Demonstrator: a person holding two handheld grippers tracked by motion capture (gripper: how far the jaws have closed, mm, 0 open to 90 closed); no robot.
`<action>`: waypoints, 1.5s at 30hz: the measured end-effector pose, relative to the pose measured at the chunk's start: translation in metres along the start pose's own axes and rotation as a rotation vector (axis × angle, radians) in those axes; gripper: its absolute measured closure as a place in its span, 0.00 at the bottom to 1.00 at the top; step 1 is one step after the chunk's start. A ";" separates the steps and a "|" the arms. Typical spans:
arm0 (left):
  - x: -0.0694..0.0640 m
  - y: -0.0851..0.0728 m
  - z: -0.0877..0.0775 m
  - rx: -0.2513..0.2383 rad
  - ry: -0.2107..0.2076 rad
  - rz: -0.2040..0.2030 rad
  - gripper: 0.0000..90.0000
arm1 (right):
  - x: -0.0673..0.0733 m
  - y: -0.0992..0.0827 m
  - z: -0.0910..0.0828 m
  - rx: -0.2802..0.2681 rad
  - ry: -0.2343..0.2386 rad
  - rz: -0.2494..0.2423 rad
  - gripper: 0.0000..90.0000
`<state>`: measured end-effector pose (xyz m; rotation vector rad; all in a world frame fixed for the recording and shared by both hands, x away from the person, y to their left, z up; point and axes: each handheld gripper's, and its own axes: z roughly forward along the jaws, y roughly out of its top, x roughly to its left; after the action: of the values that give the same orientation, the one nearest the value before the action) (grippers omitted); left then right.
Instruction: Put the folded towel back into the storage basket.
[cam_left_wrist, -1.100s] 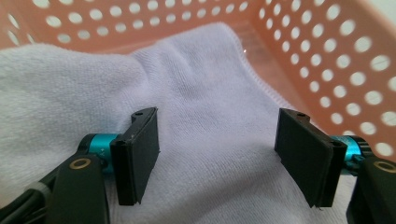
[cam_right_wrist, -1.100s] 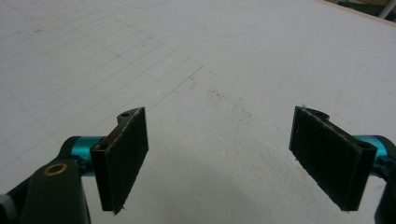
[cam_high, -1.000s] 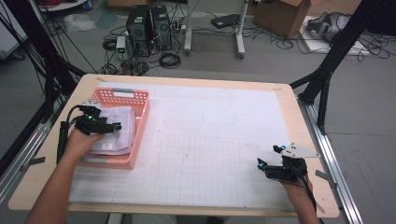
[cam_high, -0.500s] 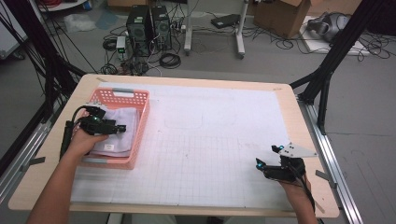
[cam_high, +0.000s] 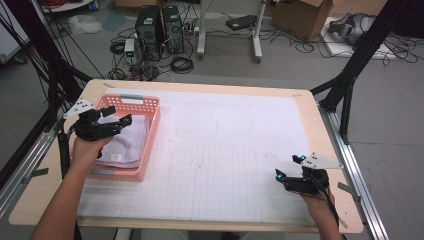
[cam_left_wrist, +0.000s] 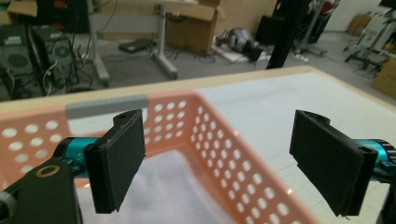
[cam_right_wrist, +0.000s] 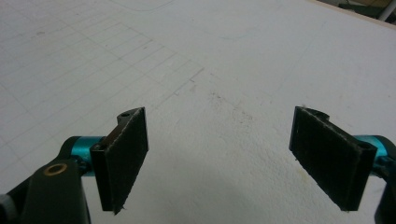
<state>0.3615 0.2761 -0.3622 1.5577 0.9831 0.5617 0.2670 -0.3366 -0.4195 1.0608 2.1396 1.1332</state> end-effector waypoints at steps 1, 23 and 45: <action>-0.003 0.001 0.000 -0.009 -0.007 0.003 0.21 | 0.000 0.000 0.000 0.000 0.001 0.001 0.20; -0.108 -0.013 0.015 -0.060 -0.282 0.130 0.22 | -0.002 0.001 -0.004 -0.056 0.011 0.014 0.20; -0.165 -0.046 0.038 -0.018 -0.368 0.149 0.23 | 0.000 0.004 -0.009 -0.083 0.008 0.019 0.20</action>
<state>0.2902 0.1177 -0.3885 1.6540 0.5853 0.3654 0.2625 -0.3398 -0.4114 1.0432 2.0742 1.2263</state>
